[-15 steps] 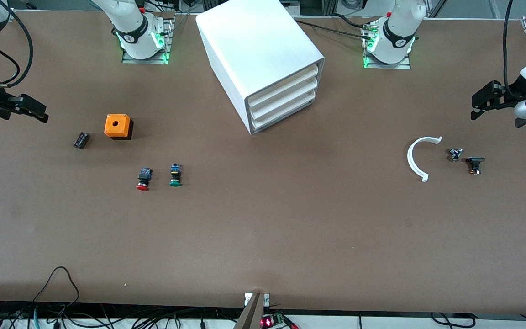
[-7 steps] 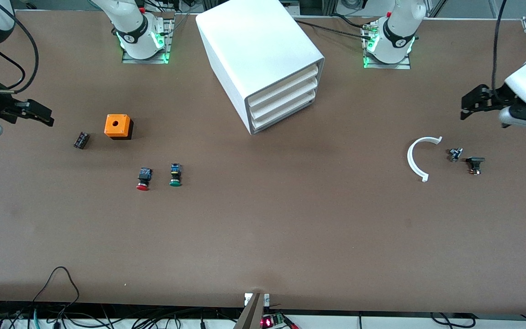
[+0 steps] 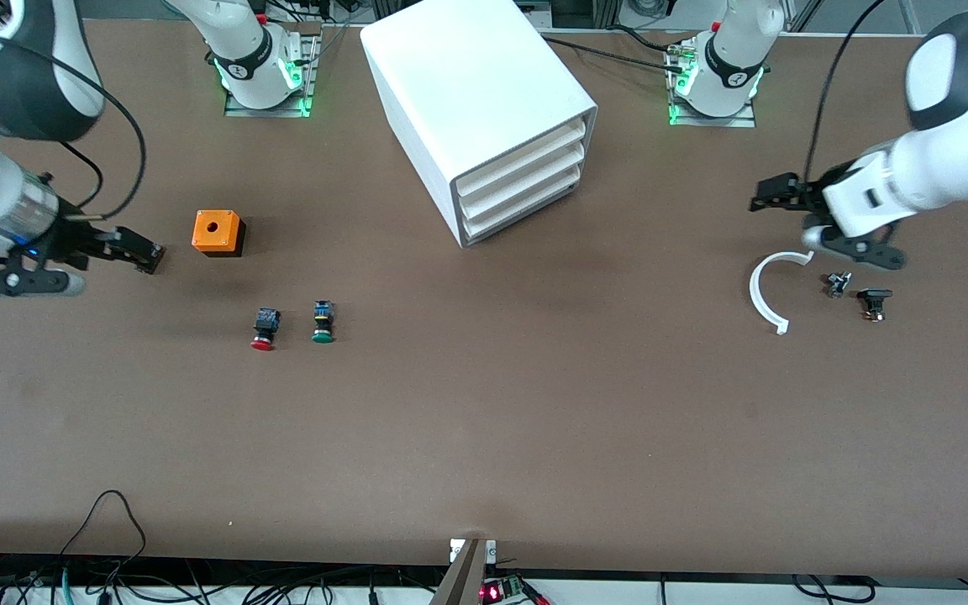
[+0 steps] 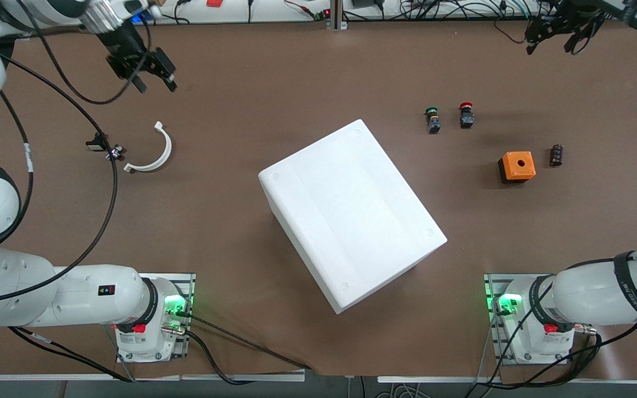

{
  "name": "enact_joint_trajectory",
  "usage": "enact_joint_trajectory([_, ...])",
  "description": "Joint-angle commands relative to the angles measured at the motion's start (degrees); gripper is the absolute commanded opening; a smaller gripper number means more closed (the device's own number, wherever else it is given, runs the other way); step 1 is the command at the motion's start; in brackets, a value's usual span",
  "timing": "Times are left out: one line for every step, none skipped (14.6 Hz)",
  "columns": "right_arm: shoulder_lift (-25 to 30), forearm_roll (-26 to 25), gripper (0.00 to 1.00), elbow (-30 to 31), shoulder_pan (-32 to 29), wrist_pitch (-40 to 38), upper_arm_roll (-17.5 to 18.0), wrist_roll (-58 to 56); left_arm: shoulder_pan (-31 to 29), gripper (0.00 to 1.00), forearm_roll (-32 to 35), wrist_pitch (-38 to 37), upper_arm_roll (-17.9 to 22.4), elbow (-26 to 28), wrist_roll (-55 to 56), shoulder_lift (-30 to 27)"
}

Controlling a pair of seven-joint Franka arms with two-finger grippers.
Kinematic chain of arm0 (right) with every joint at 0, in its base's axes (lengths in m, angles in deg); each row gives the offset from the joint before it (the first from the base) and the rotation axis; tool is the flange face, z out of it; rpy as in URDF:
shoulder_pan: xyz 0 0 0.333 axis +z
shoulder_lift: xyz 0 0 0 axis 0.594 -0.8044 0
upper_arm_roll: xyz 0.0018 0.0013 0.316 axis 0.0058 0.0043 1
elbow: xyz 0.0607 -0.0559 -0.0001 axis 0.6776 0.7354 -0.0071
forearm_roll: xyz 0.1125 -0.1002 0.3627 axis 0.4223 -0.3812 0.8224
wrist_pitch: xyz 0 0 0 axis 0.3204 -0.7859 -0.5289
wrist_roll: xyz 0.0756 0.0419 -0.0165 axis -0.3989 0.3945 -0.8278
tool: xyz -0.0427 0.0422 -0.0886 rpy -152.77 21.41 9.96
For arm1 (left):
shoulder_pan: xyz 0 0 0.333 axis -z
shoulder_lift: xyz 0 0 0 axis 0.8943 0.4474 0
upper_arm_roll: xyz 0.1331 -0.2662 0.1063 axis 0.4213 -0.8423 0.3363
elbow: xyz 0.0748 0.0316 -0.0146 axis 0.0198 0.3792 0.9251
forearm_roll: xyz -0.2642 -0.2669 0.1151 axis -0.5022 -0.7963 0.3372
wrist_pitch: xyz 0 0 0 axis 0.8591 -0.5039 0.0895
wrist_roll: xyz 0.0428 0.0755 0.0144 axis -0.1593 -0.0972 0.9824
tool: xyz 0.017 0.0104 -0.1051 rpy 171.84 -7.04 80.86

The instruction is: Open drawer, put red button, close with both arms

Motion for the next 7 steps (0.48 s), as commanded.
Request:
enact_joint_trajectory([-3.16,1.49,1.00,0.19,0.54,3.52,1.03,0.18,-0.61,1.00,-1.73,-0.03,-3.70,2.01,-1.40,0.17])
enact_joint_trajectory([-3.95,1.49,1.00,0.80,0.54,5.28,1.82,0.18,-0.61,1.00,-2.78,-0.38,-3.97,2.01,-1.31,0.78])
enact_joint_trajectory([-5.00,1.58,1.00,1.77,0.54,7.29,2.18,0.18,-0.61,1.00,-5.40,-1.43,-4.23,2.01,-1.40,2.53])
enact_joint_trajectory([-5.97,1.58,1.00,3.08,0.54,9.58,2.27,0.27,-0.61,1.00,-8.29,-1.70,-4.32,2.18,-1.40,4.37])
enact_joint_trajectory([-6.85,1.58,1.00,4.57,0.54,12.38,2.36,0.27,-0.61,1.00,-11.19,-1.70,-4.33,2.71,-1.40,5.52])
enact_joint_trajectory([-7.64,1.67,1.00,6.07,0.54,15.37,2.88,0.36,-0.61,1.00,-13.31,-1.70,-4.33,3.15,-1.75,6.66])
enact_joint_trajectory([-8.43,1.67,1.00,7.30,0.54,17.92,3.58,0.36,-0.53,1.00,-15.68,-1.70,-4.50,3.85,-2.97,7.28])
